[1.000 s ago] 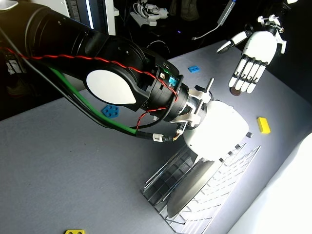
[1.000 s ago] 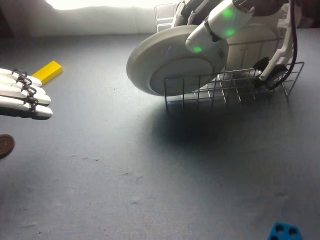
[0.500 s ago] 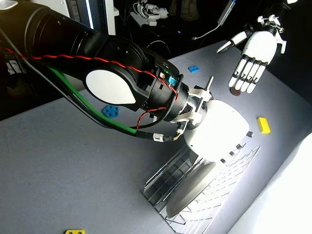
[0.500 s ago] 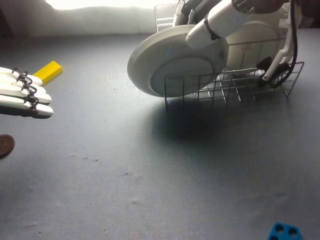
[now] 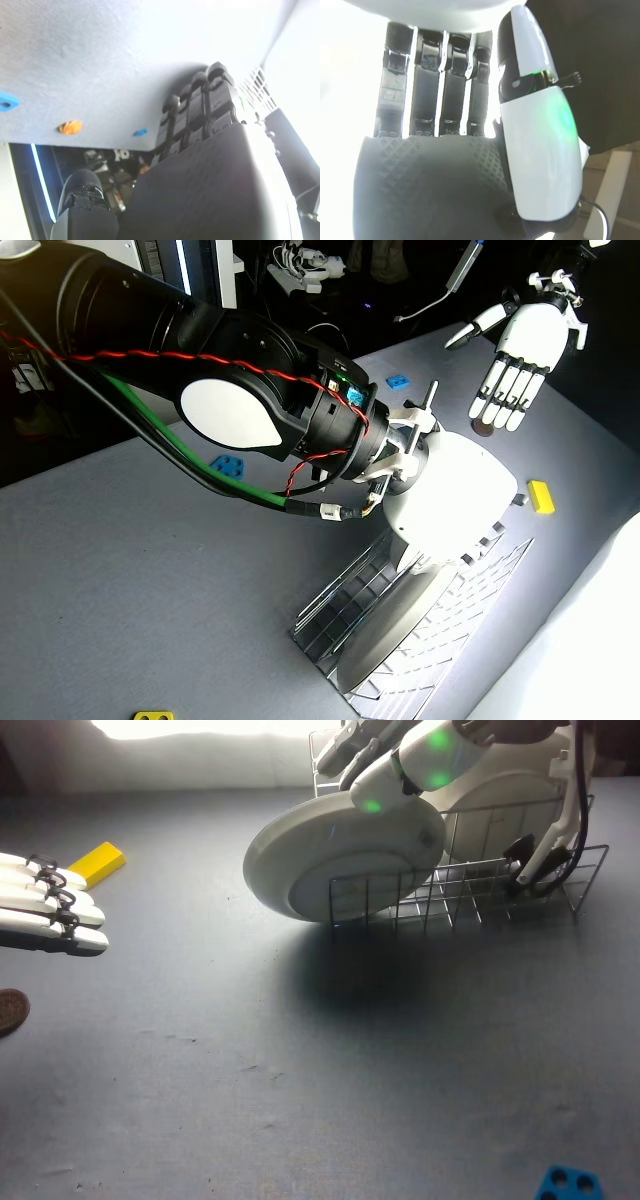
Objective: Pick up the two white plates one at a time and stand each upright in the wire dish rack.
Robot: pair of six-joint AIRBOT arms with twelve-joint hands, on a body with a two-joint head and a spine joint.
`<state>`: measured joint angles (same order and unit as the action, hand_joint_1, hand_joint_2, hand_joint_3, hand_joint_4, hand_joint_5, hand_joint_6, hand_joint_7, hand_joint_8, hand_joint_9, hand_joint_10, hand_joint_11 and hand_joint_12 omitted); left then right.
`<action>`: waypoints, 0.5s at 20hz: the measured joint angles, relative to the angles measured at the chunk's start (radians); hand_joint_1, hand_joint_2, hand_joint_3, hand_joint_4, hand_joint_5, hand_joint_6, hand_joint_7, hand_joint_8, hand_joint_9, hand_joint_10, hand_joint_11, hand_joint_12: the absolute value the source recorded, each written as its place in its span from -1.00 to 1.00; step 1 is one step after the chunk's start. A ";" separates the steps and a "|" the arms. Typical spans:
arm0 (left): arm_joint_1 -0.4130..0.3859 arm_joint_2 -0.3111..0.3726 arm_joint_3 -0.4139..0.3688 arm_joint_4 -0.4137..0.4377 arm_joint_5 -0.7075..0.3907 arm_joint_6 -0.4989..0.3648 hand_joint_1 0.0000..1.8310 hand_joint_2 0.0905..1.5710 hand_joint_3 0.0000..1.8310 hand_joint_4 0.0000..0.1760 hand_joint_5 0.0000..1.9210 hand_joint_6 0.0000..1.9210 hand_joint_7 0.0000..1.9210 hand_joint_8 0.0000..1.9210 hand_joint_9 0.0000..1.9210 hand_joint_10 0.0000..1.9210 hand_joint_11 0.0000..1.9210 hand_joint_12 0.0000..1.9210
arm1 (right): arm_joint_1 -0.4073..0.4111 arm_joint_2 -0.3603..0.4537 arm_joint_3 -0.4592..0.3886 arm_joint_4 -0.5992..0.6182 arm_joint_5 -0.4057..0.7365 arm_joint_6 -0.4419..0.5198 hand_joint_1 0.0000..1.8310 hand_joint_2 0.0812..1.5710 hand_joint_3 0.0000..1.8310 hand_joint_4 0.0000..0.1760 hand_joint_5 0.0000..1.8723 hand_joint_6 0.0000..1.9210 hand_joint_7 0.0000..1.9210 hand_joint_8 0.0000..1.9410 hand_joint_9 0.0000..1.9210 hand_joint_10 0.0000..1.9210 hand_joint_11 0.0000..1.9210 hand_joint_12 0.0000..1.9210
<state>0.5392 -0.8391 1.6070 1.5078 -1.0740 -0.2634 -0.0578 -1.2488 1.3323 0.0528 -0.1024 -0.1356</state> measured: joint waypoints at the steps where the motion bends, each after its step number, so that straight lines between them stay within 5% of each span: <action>1: 0.000 0.000 0.000 0.001 0.000 0.000 -1.00 0.21 -1.00 -1.00 -0.95 -1.00 -1.00 -1.00 -1.00 -1.00 -1.00 -1.00 | 0.000 0.000 0.000 0.000 0.000 -0.006 0.29 0.31 -1.00 -1.00 -0.11 -0.97 -0.03 -1.00 -0.05 -0.94 -0.50 0.19; 6: 0.000 0.000 0.000 0.001 0.000 0.000 -1.00 0.22 -1.00 -1.00 -0.96 -1.00 -1.00 -1.00 -1.00 -1.00 -1.00 -1.00 | 0.027 0.008 -0.015 -0.005 0.022 -0.095 0.25 0.25 -1.00 -1.00 -0.29 -1.00 -0.23 -1.00 -0.22 -1.00 -0.73 0.22; 10: 0.000 0.000 0.000 0.001 0.000 0.000 -1.00 0.22 -1.00 -1.00 -0.95 -0.99 -1.00 -1.00 -1.00 -1.00 -1.00 -1.00 | 0.040 0.063 -0.095 -0.217 0.132 -0.159 0.16 0.22 -1.00 -1.00 -0.42 -1.00 -0.36 -1.00 -0.37 -1.00 -0.90 0.23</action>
<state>0.5392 -0.8391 1.6066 1.5089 -1.0744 -0.2634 -0.0181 -1.1862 1.2377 -0.1638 0.0299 -0.2951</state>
